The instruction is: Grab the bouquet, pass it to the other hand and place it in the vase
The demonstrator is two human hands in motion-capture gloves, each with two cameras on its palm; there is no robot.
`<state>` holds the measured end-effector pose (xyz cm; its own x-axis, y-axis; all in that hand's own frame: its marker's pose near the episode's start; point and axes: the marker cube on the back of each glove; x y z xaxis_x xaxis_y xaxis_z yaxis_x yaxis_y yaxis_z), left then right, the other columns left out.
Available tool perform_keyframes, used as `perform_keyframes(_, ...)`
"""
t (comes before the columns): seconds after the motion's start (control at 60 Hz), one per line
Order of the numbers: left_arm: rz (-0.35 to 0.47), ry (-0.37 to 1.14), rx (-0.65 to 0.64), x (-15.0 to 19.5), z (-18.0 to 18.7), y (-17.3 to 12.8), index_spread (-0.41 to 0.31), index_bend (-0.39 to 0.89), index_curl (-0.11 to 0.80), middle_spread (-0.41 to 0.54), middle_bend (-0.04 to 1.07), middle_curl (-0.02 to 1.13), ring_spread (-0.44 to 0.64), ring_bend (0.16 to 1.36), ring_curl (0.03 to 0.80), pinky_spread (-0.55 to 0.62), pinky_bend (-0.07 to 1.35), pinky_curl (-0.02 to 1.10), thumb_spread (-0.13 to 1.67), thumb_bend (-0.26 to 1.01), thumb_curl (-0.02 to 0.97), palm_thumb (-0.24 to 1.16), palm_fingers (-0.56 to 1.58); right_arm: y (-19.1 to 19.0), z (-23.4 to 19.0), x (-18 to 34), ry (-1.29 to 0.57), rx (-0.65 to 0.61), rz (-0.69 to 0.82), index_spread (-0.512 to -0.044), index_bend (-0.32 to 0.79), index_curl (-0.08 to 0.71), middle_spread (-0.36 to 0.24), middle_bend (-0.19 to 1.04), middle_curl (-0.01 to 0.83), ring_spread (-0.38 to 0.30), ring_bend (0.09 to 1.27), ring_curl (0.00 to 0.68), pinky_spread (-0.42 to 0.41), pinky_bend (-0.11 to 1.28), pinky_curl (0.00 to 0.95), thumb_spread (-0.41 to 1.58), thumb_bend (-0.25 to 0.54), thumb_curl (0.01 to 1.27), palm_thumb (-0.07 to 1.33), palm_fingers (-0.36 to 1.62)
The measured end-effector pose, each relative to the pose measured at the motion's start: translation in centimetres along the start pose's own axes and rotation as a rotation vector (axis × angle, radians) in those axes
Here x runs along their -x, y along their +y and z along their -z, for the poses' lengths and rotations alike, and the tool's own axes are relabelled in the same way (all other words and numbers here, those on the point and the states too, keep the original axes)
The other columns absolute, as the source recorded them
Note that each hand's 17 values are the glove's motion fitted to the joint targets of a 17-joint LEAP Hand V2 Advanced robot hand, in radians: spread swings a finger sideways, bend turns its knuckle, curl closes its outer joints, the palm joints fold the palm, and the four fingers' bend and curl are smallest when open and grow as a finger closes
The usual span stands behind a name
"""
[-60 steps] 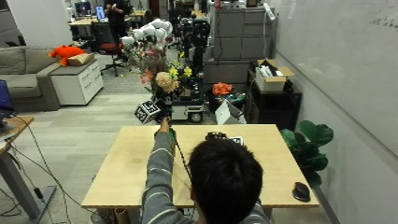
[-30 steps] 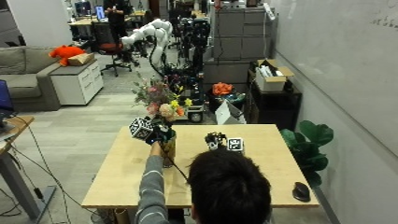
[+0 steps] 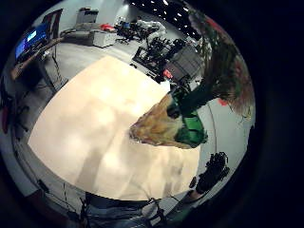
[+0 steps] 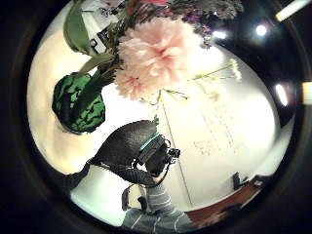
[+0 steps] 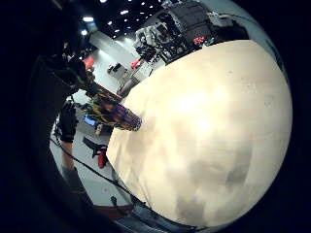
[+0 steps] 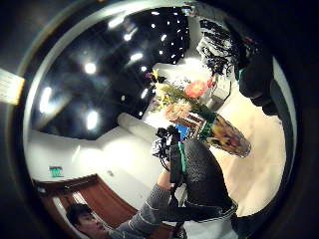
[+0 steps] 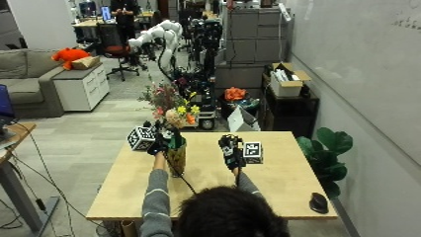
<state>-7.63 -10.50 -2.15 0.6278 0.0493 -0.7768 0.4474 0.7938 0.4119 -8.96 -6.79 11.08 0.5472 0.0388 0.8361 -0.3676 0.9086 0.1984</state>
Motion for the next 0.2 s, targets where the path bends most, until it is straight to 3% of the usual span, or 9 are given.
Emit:
perform_keyframes(0.05, 0.076, -0.044, 0.043, 0.7, -0.1, 0.1, 0.186, 0.08, 0.149, 0.354, 0.20, 0.34, 0.37, 0.60, 0.290, 0.42, 0.37, 0.31, 0.79, -0.04, 0.340, 0.22, -0.09, 0.3, 0.4, 1.2, -0.047, 0.000, 0.076, -0.234, 0.12, 0.289, -0.097, 0.23, 0.439, -0.175, 0.45, 0.404, -0.118, 0.27, 0.369, 1.10, -0.023, 0.40, 0.53, 1.11)
perform_keyframes(0.117, 0.052, 0.011, 0.048, -0.5, 0.9, 0.7, 0.183, 0.08, 0.141, 0.349, 0.21, 0.34, 0.37, 0.60, 0.288, 0.42, 0.37, 0.31, 0.79, -0.04, 0.339, 0.22, -0.08, 0.9, 0.8, 3.2, -0.152, 0.021, 0.185, -0.232, 0.12, 0.290, -0.097, 0.23, 0.438, -0.175, 0.45, 0.404, -0.118, 0.27, 0.370, 1.10, -0.023, 0.40, 0.53, 1.11)
perform_keyframes(0.2, 0.084, -0.008, 0.026, 0.6, 0.6, -0.1, 0.178, 0.09, 0.137, 0.336, 0.22, 0.35, 0.37, 0.60, 0.285, 0.41, 0.37, 0.31, 0.79, -0.04, 0.338, 0.22, -0.06, 0.4, 1.0, 2.2, -0.061, -0.007, 0.111, -0.232, 0.12, 0.291, -0.096, 0.23, 0.438, -0.175, 0.45, 0.404, -0.118, 0.27, 0.371, 1.10, -0.022, 0.41, 0.54, 1.11)
